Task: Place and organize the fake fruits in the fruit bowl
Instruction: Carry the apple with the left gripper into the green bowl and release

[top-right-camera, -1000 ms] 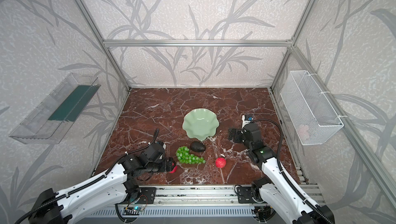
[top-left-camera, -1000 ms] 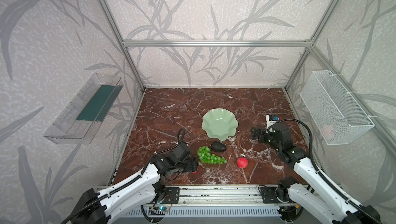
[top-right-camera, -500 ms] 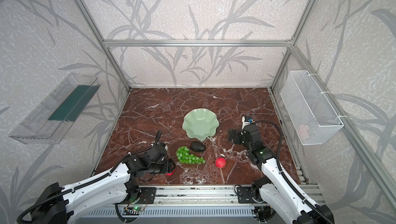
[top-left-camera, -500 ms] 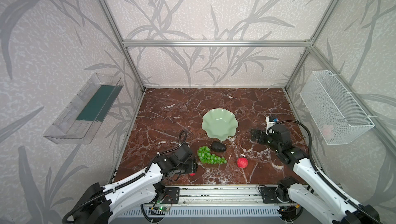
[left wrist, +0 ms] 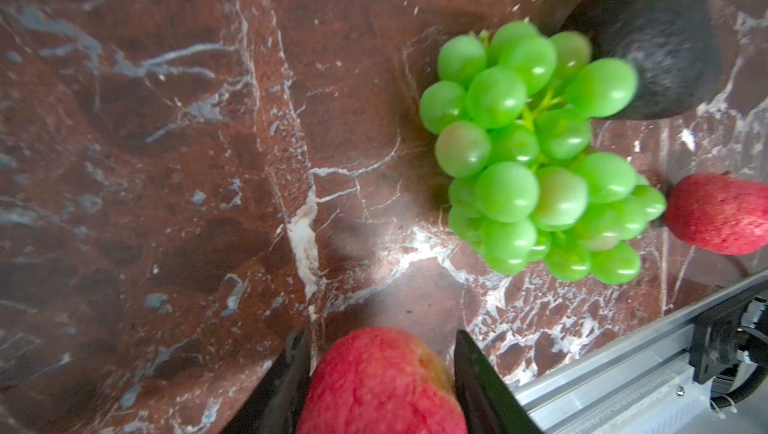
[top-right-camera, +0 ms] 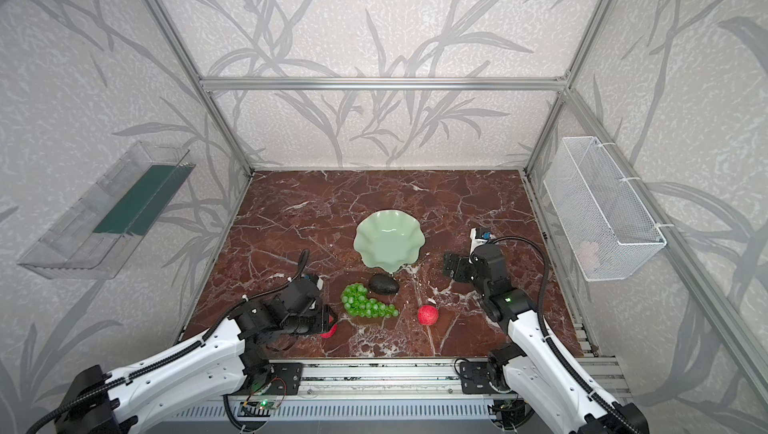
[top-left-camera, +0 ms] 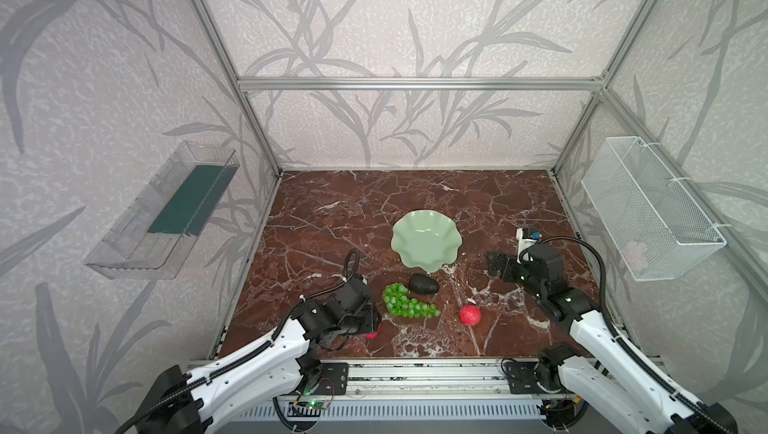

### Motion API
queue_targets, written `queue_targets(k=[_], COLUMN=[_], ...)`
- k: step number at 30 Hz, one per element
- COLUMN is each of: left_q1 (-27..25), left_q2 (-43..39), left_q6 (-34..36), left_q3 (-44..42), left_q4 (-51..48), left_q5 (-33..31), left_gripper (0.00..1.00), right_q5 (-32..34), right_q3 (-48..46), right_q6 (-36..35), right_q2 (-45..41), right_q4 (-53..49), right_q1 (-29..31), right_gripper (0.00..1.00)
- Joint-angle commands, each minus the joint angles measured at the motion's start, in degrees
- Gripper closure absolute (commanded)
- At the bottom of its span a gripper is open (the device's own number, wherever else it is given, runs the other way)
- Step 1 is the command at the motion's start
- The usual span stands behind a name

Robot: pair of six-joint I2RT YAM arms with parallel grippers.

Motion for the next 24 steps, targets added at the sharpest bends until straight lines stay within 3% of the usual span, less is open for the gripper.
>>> queue_targets(k=[1,7,16,24], left_q1=[-0.18,-0.06,2.87,6.69], left_q2=[-0.34,8.93,36.36,57.36], left_q6=[3.01,11.99,21.53,24.93], left_q3=[5.41,16.73,38.95,56.89], left_q4=[-1.37,0.65,7.34,2.78], left_q5=[-3.58,-7.41,-5.08,-6.7], left_gripper=[0.51,0.51,0.51,0.51], right_q5=[0.31,-0.38,0.21,2.57], right_q3=[-0.43,0.15,4.03,3.35], right_q6=[-0.32,-1.13,-3.81,-2.37], right_q2=[-1.13,-1.6,-2.93,-5.25], right_q4=[-0.74,-2.61,-8.9,-12.54], right_q1=[0.29,0.3,3.81,10.83], right_gripper=[0.01,0.02,0.05,0.05])
